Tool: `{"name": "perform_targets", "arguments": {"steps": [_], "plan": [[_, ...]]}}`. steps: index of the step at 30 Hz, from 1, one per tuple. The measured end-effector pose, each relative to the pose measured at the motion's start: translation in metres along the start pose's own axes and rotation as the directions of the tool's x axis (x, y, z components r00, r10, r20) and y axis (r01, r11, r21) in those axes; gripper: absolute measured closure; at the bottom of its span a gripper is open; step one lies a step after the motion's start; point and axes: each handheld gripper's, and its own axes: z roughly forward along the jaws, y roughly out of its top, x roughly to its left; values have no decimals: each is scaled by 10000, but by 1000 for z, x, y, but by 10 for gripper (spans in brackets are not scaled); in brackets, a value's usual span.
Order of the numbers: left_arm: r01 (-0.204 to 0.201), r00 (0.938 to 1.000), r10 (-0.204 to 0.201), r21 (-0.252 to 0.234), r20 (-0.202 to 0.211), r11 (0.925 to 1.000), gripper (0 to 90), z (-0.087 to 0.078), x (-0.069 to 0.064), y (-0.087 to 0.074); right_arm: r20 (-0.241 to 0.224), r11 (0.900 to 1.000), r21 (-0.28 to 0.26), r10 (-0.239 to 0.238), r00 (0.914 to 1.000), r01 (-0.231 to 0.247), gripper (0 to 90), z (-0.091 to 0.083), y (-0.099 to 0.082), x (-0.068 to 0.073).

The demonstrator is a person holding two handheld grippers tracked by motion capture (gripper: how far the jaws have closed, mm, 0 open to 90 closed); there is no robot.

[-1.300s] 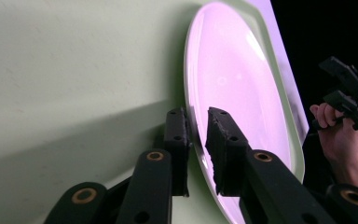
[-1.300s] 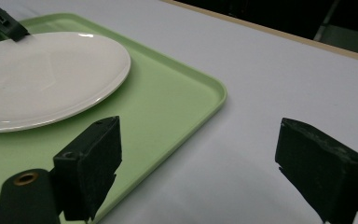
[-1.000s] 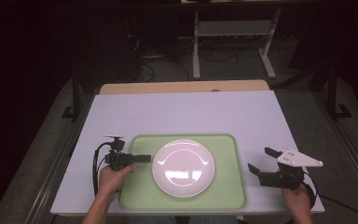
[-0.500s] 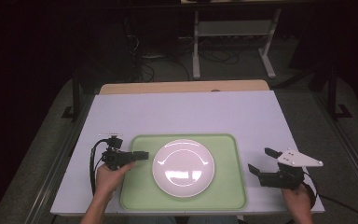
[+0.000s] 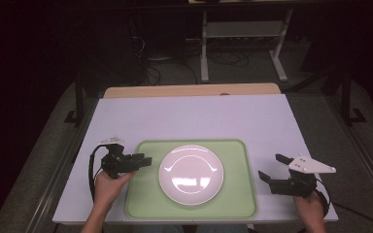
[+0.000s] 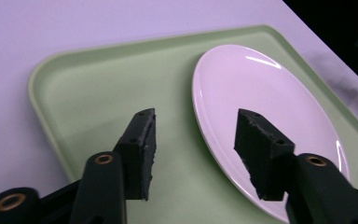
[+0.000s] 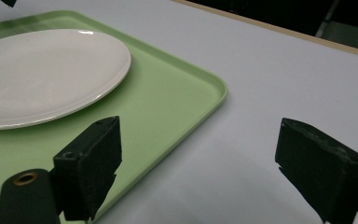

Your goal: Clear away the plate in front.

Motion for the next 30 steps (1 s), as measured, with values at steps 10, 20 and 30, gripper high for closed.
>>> {"name": "perform_targets", "arguments": {"steps": [10, 20, 30], "plan": [[-1306, 9912, 1300, -231, -253, 9912, 332, -8, -7, -4, 10, 10000, 45, -52, 10000, 52, 134, 0, 0, 0], [-2394, 9687, 2359, -402, -772, 9701, 266, -22, -14, -9, 31, 9999, 75, -68, 10000, 68, 134, 0, 0, 0], [-3189, 9439, 3134, -411, -1040, 9469, 256, -32, -18, -17, 93, 9999, 114, -37, 10000, 36, 134, -1, -1, -2]]}}
